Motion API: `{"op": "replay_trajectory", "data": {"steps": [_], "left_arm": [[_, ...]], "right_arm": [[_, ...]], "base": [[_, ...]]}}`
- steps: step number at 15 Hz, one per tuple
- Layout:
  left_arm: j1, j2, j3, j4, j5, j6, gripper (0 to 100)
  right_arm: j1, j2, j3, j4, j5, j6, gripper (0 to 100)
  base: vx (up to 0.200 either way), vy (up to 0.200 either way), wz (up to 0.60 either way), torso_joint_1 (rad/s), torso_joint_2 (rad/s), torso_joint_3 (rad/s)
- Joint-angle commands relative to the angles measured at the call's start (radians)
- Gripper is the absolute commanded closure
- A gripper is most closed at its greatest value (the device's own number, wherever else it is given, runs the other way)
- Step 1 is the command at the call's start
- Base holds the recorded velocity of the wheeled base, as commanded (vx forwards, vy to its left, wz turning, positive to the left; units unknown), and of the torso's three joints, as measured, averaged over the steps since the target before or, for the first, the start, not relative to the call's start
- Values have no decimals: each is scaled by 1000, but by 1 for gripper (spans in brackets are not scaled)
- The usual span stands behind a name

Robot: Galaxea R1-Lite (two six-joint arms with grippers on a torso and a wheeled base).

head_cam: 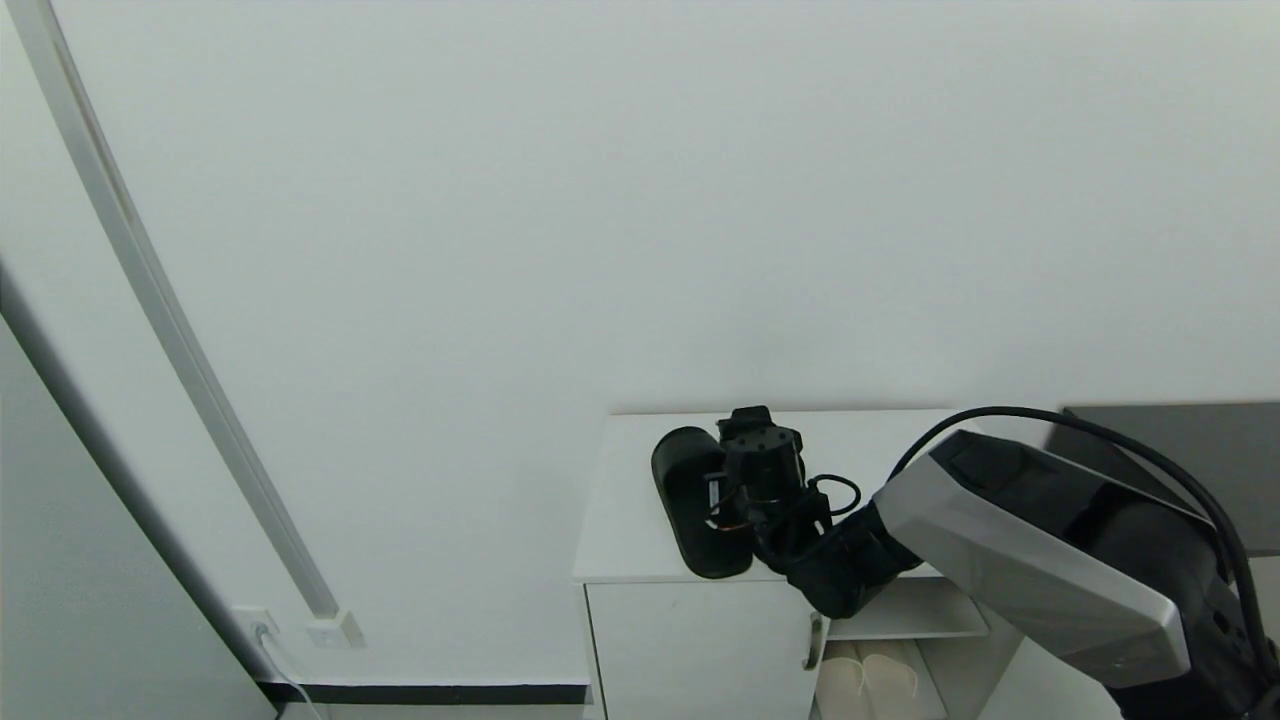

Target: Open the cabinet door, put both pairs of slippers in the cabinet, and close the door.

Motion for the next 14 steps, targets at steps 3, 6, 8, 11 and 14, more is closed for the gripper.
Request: {"op": "replay_trajectory", "data": {"steps": [3,6,8,11,14], "left_arm": [[0,1,0,-1,0,0,100],[0,1,0,1,0,0,100],[0,1,0,1,0,0,100],[0,1,0,1,0,0,100],[0,1,0,1,0,0,100]], "right_arm": [[-7,-34,28,-5,0,4,100],[-2,-109,97,-15,2,6,100],[8,-207,186,-18,3,6,100],[36,-328,364,-60,20,12,100],[74,-400,621,-230,20,14,100]], "base": [[0,0,0,0,0,0],[0,0,0,0,0,0],[0,0,0,0,0,0],[0,0,0,0,0,0],[0,0,0,0,0,0]]}}
